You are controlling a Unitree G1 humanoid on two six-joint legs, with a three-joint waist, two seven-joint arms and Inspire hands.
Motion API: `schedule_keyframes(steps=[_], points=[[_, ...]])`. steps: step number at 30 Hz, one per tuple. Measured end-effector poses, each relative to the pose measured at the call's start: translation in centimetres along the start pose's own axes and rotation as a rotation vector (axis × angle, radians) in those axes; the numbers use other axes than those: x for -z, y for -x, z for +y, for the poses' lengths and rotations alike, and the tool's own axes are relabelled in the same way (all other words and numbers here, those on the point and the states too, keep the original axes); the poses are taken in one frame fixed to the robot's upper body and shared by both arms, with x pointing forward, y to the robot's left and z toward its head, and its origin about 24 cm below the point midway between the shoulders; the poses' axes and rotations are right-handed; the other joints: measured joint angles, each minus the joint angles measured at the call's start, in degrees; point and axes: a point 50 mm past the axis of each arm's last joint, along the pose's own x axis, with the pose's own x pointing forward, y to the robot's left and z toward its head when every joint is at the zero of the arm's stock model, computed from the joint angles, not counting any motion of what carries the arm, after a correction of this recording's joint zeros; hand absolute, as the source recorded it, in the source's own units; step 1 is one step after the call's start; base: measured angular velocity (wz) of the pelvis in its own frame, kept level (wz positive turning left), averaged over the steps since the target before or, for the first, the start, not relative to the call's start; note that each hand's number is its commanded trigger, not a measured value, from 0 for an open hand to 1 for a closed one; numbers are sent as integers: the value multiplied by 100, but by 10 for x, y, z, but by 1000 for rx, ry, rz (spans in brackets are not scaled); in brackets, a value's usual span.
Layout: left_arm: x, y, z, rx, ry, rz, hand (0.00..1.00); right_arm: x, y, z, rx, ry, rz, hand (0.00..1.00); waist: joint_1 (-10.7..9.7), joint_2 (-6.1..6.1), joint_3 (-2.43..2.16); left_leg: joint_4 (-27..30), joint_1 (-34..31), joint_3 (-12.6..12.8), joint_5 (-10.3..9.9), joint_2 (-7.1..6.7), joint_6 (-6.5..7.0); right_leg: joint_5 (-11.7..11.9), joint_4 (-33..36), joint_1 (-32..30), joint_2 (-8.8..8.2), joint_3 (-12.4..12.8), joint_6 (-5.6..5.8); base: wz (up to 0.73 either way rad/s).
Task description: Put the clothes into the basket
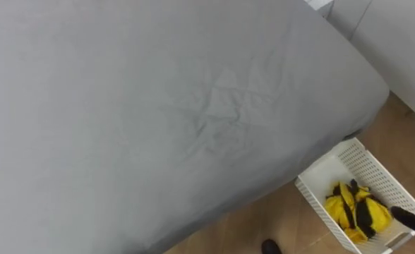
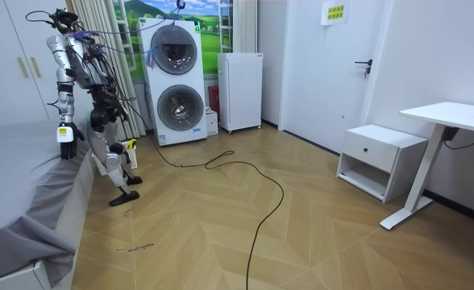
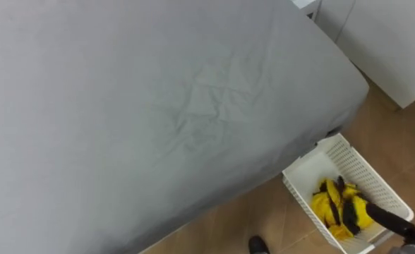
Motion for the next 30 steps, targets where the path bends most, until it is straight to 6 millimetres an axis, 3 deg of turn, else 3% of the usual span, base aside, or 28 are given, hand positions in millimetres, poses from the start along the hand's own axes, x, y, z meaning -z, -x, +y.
schedule_keyframes(steps=[3,10,15,18,20,22,24,26,30], points=[[-2,1,4,-5,-2,-28,0,-1,0,0,-3,-43,2,0,0,-60,18,8,24,-55,0,0,0,1,-66,93,-17,-84,0,13],[1,3,11,0,13,-44,0,12,0,-13,11,-20,30,0,13,-148,10,-45,274,-257,0,-2,-1,6,-315,544,-48,-331,-5,18],[6,4,13,-4,8,-35,0,37,4,-33,49,6,91,0,205,-353,-33,-139,724,-328,-2,-5,-3,8,-611,1129,-48,-472,-10,14],[14,6,15,-10,21,-19,0,55,10,-35,56,-60,168,0,238,-512,-126,-157,911,-453,-4,-6,-7,17,-770,1451,-57,-614,-23,19],[11,6,17,-17,35,-28,0,67,14,-36,61,-96,221,0,286,-627,-125,-198,1029,-525,0,-9,-13,16,-786,1619,-57,-705,-26,31],[7,6,18,-20,26,-47,0,79,19,-33,47,-81,254,0,294,-711,-116,-226,1123,-558,2,-10,-30,16,-900,1806,-67,-853,-31,40],[5,6,16,-15,7,-55,0,90,25,-29,18,-51,291,0,305,-781,-138,-225,1169,-655,7,-31,-39,16,-966,1951,-86,-982,-30,32],[7,6,12,-6,12,-50,0,99,31,-19,-33,-50,335,0,354,-858,-107,-231,1293,-706,6,-64,-38,4,-1012,2118,-107,-1023,-11,24],[7,5,7,-5,31,-55,0,116,43,-6,-97,-69,394,0,339,-919,-110,-229,1408,-947,3,-129,-33,-26,-1071,2356,-156,-1180,22,25]])
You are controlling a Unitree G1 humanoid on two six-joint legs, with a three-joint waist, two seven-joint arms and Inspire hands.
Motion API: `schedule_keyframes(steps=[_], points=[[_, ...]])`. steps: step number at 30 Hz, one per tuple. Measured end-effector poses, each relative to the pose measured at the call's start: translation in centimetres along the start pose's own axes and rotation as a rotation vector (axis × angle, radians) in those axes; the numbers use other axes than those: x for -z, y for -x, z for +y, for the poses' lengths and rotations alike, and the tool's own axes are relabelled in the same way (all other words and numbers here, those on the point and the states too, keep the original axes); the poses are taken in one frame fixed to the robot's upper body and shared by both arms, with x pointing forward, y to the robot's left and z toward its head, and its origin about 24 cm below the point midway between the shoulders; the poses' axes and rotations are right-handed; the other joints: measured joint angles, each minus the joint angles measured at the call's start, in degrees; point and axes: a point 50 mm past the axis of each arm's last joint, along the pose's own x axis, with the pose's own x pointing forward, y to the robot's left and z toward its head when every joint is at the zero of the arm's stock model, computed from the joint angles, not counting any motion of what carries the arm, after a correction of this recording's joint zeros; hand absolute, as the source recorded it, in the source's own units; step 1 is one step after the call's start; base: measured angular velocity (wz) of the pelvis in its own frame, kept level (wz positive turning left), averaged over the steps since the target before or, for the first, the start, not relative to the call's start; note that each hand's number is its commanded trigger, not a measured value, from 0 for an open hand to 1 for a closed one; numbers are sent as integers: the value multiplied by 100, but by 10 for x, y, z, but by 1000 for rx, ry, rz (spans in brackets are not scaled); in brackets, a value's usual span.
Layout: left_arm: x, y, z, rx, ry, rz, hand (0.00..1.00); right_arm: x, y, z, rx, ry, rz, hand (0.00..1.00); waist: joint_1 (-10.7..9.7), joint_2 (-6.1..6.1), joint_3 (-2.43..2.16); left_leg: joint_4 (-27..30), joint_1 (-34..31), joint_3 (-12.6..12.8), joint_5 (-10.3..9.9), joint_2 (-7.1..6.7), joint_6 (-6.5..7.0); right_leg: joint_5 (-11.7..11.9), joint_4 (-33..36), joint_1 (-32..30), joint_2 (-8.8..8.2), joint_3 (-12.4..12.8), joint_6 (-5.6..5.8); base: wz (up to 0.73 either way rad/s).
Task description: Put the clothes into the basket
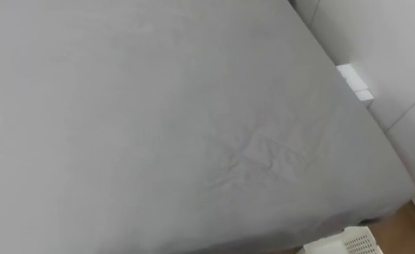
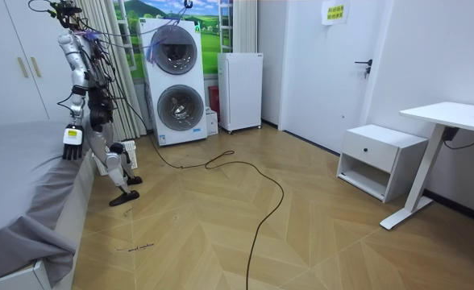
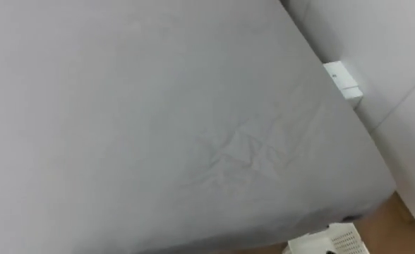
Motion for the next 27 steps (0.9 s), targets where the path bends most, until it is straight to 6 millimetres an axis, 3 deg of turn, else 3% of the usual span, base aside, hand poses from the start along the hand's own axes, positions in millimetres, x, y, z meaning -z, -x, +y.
schedule_keyframes(steps=[5,10,18,27], points=[[1,-1,-4,-2,-43,4,0,18,3,1,-54,104,35,0,2,-13,3,18,13,-243,0,-67,2,-58,4,149,-48,-255,7,27],[-2,-1,-6,0,-100,-19,0,28,5,4,-114,239,51,0,231,-24,5,-1,18,-302,0,-84,1,-78,5,166,-66,-327,10,8],[4,0,-7,-14,-90,-9,0,46,9,9,-184,408,97,0,473,-104,23,-21,145,-313,-14,-115,3,-124,-89,355,-81,-344,23,4],[7,0,-7,-30,-91,-2,0,62,12,-4,-180,470,161,0,546,-41,21,-22,229,-324,-48,-120,11,-125,-78,434,-83,-332,25,0]])
